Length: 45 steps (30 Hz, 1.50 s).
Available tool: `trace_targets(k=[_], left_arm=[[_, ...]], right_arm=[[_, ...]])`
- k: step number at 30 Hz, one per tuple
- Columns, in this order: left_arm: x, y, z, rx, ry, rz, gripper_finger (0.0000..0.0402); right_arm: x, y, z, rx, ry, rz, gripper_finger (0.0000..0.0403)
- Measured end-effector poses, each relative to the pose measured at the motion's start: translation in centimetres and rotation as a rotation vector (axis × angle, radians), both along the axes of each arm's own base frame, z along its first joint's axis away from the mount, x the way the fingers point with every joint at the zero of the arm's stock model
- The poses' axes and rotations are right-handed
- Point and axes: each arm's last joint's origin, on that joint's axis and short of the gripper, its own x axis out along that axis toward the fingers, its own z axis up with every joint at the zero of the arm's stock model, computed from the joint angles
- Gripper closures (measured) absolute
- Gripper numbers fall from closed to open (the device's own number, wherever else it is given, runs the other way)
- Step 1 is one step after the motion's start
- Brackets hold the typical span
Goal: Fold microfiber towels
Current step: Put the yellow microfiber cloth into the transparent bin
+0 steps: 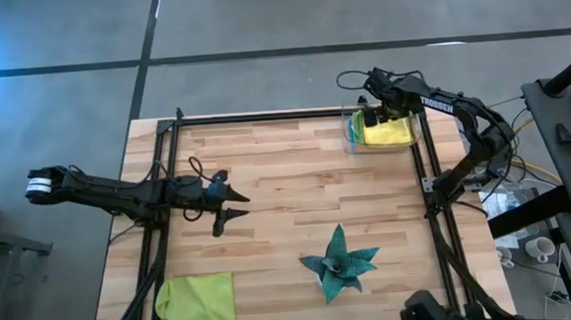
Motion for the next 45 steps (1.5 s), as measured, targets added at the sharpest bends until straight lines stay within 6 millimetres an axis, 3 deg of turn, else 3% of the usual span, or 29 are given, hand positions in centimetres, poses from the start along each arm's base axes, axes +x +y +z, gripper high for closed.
trace_targets(k=[6,14,16,20,29,33,37,45], left_arm=[[0.0,0.0,0.0,0.000,-0.002,0.000,0.0245],[0.0,0.0,0.0,0.005,0.000,-0.002,0.0245],[0.0,0.0,0.0,0.008,0.000,-0.003,0.0245],[0.0,0.0,0.0,0.008,0.000,-0.003,0.0245],[0.0,0.0,0.0,0.007,0.001,-0.002,0.0245],[0.0,0.0,0.0,0.006,0.001,-0.002,0.0245],[0.0,0.0,0.0,0.006,0.002,-0.002,0.0245],[0.0,0.0,0.0,0.006,0.002,-0.002,0.0245]], right_arm=[[0.4,-0.8,-0.8,-0.015,0.088,-0.042,0.0290],[1.2,-0.3,1.7,-0.033,0.245,0.025,0.0383],[1.2,-0.4,1.6,-0.026,0.272,0.027,0.0390],[1.5,-1.0,-0.1,0.015,0.327,0.036,0.0393],[2.0,-2.7,-6.5,0.193,0.461,0.067,0.0394],[2.1,-2.8,-7.5,0.226,0.486,0.081,0.0394],[1.9,-2.6,-6.3,0.208,0.469,0.082,0.0394],[0.9,-0.6,1.2,0.213,0.294,0.042,0.0394]])
